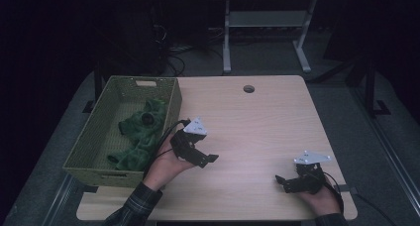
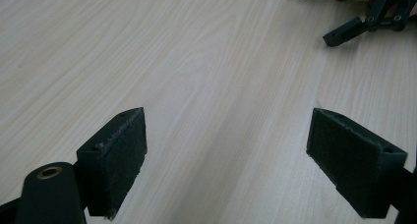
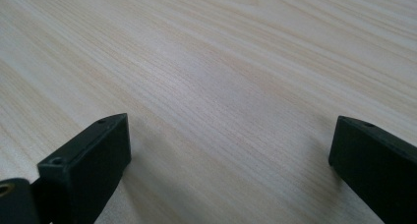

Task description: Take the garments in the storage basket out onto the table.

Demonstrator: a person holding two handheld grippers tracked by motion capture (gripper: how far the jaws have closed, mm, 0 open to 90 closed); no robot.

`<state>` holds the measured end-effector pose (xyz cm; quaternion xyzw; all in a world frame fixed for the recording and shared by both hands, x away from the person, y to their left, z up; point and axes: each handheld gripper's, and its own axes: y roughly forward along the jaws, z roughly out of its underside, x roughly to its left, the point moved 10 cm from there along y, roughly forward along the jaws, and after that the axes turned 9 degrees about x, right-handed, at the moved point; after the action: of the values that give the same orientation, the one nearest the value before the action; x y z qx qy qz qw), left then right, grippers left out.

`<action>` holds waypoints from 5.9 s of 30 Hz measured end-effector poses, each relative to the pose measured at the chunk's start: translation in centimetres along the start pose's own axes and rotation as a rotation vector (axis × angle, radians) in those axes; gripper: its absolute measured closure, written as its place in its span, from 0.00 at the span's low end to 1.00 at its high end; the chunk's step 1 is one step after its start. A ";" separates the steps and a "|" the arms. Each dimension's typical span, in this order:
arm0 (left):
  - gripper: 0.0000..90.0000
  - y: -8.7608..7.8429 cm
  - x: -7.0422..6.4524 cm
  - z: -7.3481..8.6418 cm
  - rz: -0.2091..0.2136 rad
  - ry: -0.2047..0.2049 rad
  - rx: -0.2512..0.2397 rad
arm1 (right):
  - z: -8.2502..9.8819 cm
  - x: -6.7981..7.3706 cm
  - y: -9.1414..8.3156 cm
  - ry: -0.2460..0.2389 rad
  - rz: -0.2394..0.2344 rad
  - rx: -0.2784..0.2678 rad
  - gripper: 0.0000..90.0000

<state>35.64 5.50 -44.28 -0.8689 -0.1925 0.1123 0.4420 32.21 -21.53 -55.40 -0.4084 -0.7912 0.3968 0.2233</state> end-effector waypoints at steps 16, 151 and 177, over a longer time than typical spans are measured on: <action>0.24 -3.7 2.4 -0.3 -0.022 -0.060 -0.045 | 0.0 0.0 0.0 -0.004 0.001 -0.001 0.02; 0.90 -8.2 17.0 17.5 -0.164 -0.563 0.222 | 0.0 -0.1 0.0 0.004 0.003 0.002 0.02; 0.93 -14.8 15.7 10.9 -0.218 -0.489 -0.132 | 0.0 -0.1 0.0 0.004 0.003 0.002 0.02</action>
<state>42.28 28.15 -38.99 -0.8170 -0.3930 0.2574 0.3343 32.22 -21.58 -55.41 -0.4100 -0.7898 0.3971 0.2246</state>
